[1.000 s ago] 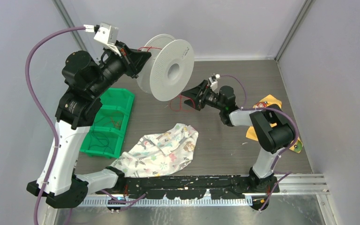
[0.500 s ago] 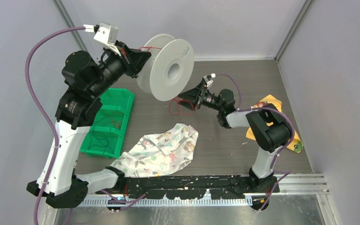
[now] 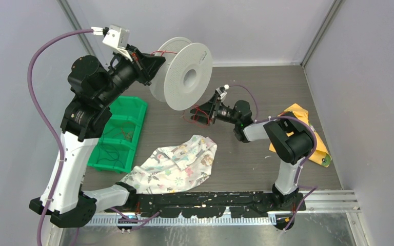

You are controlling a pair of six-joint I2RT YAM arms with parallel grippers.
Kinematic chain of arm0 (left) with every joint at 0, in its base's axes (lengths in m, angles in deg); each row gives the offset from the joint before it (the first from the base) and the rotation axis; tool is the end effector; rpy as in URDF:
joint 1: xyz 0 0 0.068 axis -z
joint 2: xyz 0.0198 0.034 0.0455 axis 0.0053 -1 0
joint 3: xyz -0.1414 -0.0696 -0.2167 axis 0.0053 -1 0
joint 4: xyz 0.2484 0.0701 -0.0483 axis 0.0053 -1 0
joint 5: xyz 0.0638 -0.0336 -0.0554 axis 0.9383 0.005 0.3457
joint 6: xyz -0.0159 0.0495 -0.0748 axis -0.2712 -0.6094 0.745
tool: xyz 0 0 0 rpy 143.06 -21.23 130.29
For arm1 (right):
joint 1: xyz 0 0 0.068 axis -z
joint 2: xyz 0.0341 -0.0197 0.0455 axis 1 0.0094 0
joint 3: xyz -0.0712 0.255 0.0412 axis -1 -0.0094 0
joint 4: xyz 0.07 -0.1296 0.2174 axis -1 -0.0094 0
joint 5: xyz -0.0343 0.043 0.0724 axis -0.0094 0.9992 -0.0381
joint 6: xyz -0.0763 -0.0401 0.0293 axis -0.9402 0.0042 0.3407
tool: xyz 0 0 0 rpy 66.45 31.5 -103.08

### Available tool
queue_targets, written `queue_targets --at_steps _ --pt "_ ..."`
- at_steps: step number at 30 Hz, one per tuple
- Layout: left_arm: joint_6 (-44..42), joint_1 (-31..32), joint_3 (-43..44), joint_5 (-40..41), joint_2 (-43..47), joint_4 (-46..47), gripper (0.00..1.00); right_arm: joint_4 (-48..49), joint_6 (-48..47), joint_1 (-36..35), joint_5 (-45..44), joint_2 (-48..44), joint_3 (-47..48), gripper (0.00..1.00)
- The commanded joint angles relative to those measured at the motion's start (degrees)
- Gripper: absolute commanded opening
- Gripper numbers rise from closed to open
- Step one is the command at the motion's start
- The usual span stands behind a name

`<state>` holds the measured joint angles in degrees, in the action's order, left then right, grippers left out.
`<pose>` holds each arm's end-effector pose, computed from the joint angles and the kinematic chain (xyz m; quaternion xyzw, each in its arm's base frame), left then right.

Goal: Wrap the cables

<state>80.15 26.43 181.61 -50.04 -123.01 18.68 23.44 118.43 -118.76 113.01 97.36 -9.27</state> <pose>0.2063 -0.1212 0.5577 0.1397 0.6456 -0.3364 0.6713 0.3188 0.2426 0.1957 0.0208 0.6651 0.7190 0.2008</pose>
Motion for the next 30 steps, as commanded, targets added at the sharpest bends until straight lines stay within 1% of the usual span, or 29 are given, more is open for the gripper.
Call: queue_targets --at_steps 1,4,5,7,8,10,13,16,18,21,25,27,30 --pt "0.12 0.06 1.02 0.0 1.94 7.37 0.0 3.24 -1.05 -0.17 0.82 0.41 1.28 0.61" --pt "0.28 0.06 0.94 -0.05 1.95 7.64 0.0 3.3 -0.79 -0.16 0.13 1.07 1.37 0.3" --pt "0.29 0.06 0.94 0.07 1.95 7.69 0.0 3.16 -0.78 -0.08 -0.51 1.16 1.16 0.19" --pt "0.29 0.05 0.96 0.37 2.01 7.67 0.01 2.79 -0.74 0.09 -2.36 1.45 0.41 0.04" --pt "0.25 0.06 0.89 0.67 2.03 7.65 0.01 2.68 -0.59 0.41 -2.94 1.54 -0.23 0.01" --pt "0.12 0.06 0.91 1.52 2.26 7.57 0.01 1.94 -0.23 1.66 -4.29 1.57 -2.21 0.01" --pt "0.12 0.06 -0.3 3.95 3.45 9.2 0.01 -1.89 -1.06 5.57 -6.43 0.55 -7.65 0.01" --pt "-0.49 0.06 -1.01 7.82 4.74 10.92 0.01 -6.54 -3.63 12.09 -8.24 -2.82 -13.14 0.01" --pt "-1.55 0.06 -0.54 10.6 5.38 11.35 0.01 -12.13 -7.45 16.49 -9.21 -6.98 -15.45 0.01" --pt "-3.94 0.06 0.18 16.87 6.18 11.59 0.01 -26.65 -16.57 21.3 -11.58 -14.19 -15.46 0.01" --pt "-6.82 0.06 -0.3 28.21 7.55 13.43 0.01 -50.8 -32.94 22.79 -18.85 -23.62 -10.34 0.01" --pt "-8.03 0.06 -1.45 32.42 8.4 15.26 0.01 -59.58 -38.61 22.92 -21.98 -26.42 -7.94 0.01" --pt "-8.42 0.06 -3.13 35.53 9.29 18.16 0.01 -67.63 -45.27 22.99 -23.36 -28.11 -5.0 0.0"
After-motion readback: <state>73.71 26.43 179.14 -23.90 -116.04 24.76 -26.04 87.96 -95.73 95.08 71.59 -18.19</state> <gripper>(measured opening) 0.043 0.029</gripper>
